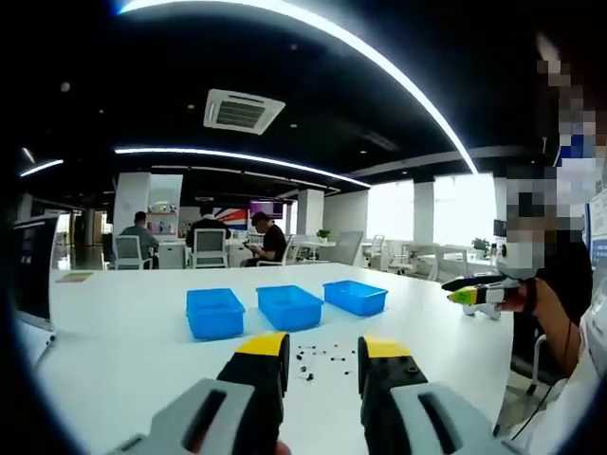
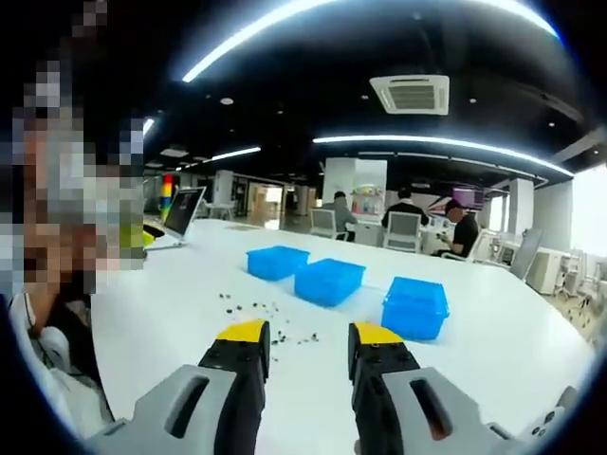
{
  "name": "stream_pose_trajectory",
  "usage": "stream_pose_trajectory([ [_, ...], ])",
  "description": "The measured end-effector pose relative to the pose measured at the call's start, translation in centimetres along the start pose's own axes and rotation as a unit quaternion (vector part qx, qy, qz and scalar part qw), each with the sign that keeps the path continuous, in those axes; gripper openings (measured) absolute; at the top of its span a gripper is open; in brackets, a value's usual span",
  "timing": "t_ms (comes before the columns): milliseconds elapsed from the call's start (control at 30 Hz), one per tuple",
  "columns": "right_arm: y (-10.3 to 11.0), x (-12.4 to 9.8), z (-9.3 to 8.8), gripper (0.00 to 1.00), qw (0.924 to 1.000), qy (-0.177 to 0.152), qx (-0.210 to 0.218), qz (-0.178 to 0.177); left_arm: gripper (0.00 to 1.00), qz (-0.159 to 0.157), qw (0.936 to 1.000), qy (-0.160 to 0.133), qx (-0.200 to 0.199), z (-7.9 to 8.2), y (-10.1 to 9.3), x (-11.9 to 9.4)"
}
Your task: Pick up the resistors one by one and place each resistor into its matching bin, sorting the parts by color and model until every resistor is separated into the correct bin for its type
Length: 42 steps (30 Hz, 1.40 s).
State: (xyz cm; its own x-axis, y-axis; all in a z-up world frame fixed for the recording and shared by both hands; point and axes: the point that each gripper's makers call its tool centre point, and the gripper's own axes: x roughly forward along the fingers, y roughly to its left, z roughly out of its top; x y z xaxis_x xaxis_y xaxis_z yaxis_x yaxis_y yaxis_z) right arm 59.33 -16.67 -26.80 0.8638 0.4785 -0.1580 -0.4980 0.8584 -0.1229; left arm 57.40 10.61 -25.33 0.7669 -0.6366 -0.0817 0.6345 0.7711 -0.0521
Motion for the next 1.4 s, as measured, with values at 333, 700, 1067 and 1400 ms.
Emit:
stream_pose_trajectory([
  [333,0.8,2.5,0.1,0.32,0.9971,0.048,-0.046,0.037,0.31,-0.002,1.0000,-0.002,0.000,0.2,-0.1,-0.2],
  [700,4.0,5.6,-1.9,0.32,0.9735,0.156,-0.111,0.125,0.31,-0.008,1.0000,0.000,0.004,0.3,-0.2,-0.5],
  [1067,6.7,8.7,-4.4,0.29,0.9337,0.247,-0.147,0.213,0.31,-0.005,1.0000,-0.008,0.003,0.9,0.4,-1.1],
  [1400,7.9,10.7,-7.3,0.21,0.9064,0.314,-0.136,0.248,0.31,-0.002,0.9999,-0.013,0.001,1.3,0.9,-1.5],
])
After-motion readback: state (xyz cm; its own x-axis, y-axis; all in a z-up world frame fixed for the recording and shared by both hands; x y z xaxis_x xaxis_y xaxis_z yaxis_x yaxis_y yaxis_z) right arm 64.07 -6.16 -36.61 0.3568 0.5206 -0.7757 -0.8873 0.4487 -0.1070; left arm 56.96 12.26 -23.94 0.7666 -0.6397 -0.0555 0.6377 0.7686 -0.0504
